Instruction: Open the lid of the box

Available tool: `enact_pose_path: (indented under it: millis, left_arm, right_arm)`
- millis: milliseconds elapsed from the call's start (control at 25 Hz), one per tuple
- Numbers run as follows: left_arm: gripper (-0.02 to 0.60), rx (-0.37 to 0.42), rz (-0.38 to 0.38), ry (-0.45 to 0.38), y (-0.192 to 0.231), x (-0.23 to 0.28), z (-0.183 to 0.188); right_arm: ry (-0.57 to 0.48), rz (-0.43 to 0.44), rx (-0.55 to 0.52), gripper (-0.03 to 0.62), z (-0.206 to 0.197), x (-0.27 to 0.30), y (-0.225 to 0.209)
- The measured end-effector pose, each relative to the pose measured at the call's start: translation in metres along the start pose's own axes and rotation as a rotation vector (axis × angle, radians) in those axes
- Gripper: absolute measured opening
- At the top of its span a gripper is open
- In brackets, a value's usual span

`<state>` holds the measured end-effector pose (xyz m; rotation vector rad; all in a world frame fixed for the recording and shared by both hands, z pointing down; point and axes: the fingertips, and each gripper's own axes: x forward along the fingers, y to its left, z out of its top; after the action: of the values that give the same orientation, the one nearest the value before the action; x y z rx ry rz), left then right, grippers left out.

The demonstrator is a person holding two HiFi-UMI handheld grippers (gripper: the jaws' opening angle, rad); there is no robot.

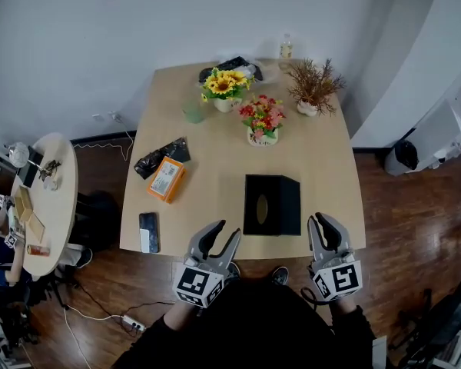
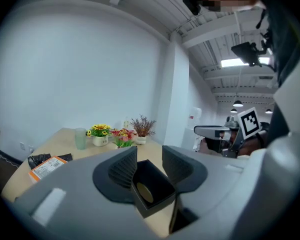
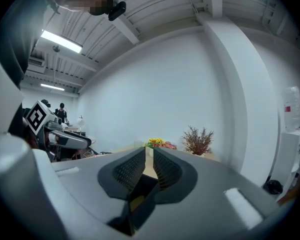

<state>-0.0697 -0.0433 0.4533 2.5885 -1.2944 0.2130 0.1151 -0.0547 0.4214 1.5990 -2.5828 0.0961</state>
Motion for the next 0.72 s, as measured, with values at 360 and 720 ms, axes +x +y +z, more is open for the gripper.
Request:
enact_pose_path:
  millis: [360, 720]
  left_arm:
    - [0.138, 0.196, -0.031, -0.004, -0.019, 0.001, 0.008]
    - [0.127, 0.032, 0.034, -0.018, 0.006, -0.009, 0.009]
  right_arm:
    - [-0.02, 0.009, -0.018, 0.038, 0.006, -0.001, 0.001]
    - [-0.022, 0.013, -0.002, 0.037, 0.007, 0.002, -0.001]
